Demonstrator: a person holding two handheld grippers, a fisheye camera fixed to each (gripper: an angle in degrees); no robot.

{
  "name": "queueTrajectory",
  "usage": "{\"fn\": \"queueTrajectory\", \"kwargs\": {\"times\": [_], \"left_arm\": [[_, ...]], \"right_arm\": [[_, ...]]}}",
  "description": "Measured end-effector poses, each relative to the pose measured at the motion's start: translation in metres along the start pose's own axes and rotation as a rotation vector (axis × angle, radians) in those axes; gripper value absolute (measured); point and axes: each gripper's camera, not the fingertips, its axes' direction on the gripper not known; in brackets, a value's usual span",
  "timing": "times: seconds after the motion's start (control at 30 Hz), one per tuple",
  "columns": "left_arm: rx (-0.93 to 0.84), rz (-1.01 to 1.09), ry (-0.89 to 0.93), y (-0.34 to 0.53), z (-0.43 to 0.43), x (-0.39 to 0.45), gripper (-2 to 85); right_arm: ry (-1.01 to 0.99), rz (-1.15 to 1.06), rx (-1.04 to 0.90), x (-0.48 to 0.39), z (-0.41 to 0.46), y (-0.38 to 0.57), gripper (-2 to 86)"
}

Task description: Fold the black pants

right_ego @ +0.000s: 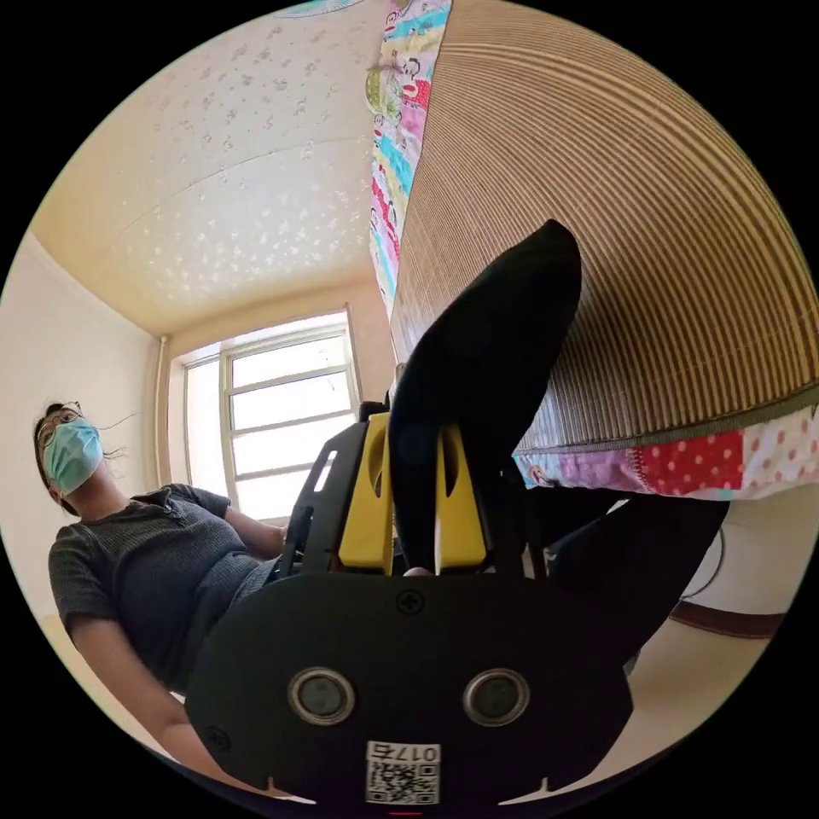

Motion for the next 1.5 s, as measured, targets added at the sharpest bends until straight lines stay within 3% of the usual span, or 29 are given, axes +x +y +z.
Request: {"fn": "queueTrajectory", "kwargs": {"times": [0.2, 0.27, 0.33, 0.37, 0.4, 0.47, 0.57, 0.63, 0.67, 0.73, 0.8, 0.93, 1.0, 1.07, 1.13, 1.17, 1.2, 1.33, 1.4, 1.5], "left_arm": [[-0.026, 0.242, 0.049, -0.143, 0.143, 0.11, 7.1], [-0.063, 0.2, 0.045, -0.191, 0.193, 0.116, 8.6], [-0.166, 0.126, -0.032, -0.229, 0.245, 0.11, 10.5], [-0.26, 0.094, -0.125, -0.244, 0.274, 0.105, 11.1], [-0.341, 0.077, -0.211, -0.25, 0.295, 0.099, 11.1], [-0.401, 0.062, -0.288, -0.246, 0.308, 0.089, 10.4], [-0.392, -0.013, -0.346, -0.221, 0.285, 0.057, 8.7], [-0.353, -0.114, -0.403, -0.195, 0.249, 0.025, 7.7], [-0.331, -0.205, -0.466, -0.173, 0.217, 0.0, 7.1], [-0.317, -0.382, -0.59, -0.13, 0.162, -0.035, 6.3], [-0.288, -0.671, -0.713, -0.059, 0.082, -0.067, 6.1], [-0.021, -0.871, -0.643, 0.039, -0.014, -0.055, 6.1], [0.152, -0.913, -0.61, 0.081, -0.046, -0.033, 5.1], [0.202, -0.924, -0.599, 0.098, -0.051, -0.021, 4.5], [0.213, -0.889, -0.599, 0.103, -0.045, -0.012, 4.2], [0.212, -0.85, -0.597, 0.103, -0.035, -0.007, 3.8], [0.21, -0.818, -0.585, 0.103, -0.024, -0.004, 3.1], [0.247, -0.655, -0.477, 0.104, 0.006, 0.006, 0.7], [0.16, -0.568, -0.581, 0.096, -0.001, 0.019, 0.3], [0.184, -0.476, -0.7, 0.1, -0.036, 0.04, 1.0]], "right_arm": [[0.233, -0.254, 0.103, -0.106, -0.169, -0.054, 7.4], [0.391, -0.165, 0.114, -0.111, -0.212, -0.083, 7.8], [0.837, 0.139, 0.227, -0.104, -0.254, -0.112, 8.1], [0.937, 0.194, 0.27, -0.107, -0.26, -0.116, 7.5], [1.083, 0.193, 0.331, -0.119, -0.258, -0.121, 6.4], [1.174, 0.086, 0.378, -0.136, -0.235, -0.126, 3.6], [1.238, 0.027, 0.29, -0.115, -0.174, -0.136, 1.4], [1.314, 0.199, 0.013, -0.035, -0.125, -0.147, 0.7], [1.346, 0.207, -0.013, -0.018, -0.115, -0.146, 0.7], [1.444, 0.099, 0.066, -0.006, -0.092, -0.13, 0.6], [1.46, 0.163, 0.101, -0.011, -0.087, -0.133, 0.5], [1.537, 0.268, 0.065, -0.027, -0.079, -0.136, 0.4], [1.587, 0.416, 0.168, -0.033, -0.089, -0.119, 0.4], [1.449, 0.592, 0.349, -0.039, -0.104, -0.091, 0.4], [1.005, 0.682, 0.593, -0.035, -0.109, -0.037, 0.3], [0.877, 0.699, 0.648, -0.03, -0.107, -0.021, 0.3], [0.605, 0.762, 0.736, -0.011, -0.096, 0.009, 0.3], [-0.298, 1.022, 0.871, 0.066, 0.004, 0.089, 0.4], [-0.472, 0.977, 0.846, 0.072, 0.047, 0.091, 0.4], [-0.369, 0.816, 0.577, 0.05, 0.094, 0.055, 0.4]]}}
